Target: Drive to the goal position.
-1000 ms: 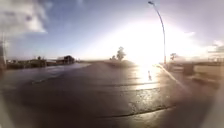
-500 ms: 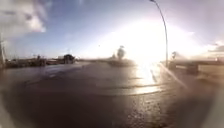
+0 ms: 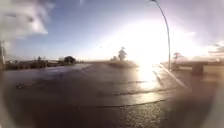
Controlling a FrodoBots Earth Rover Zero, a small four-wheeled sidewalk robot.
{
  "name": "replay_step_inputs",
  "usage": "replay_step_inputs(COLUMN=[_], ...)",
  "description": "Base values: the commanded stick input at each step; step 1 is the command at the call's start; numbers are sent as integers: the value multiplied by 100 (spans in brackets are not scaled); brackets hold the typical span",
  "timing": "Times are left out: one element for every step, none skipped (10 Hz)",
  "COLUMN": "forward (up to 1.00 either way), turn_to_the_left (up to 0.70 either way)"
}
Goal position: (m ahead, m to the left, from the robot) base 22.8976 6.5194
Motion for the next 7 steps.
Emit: replay_step_inputs(forward=[70,70,70,70,70,70,70], turn_to_the_left=[0,0,0,0,0,0,0])
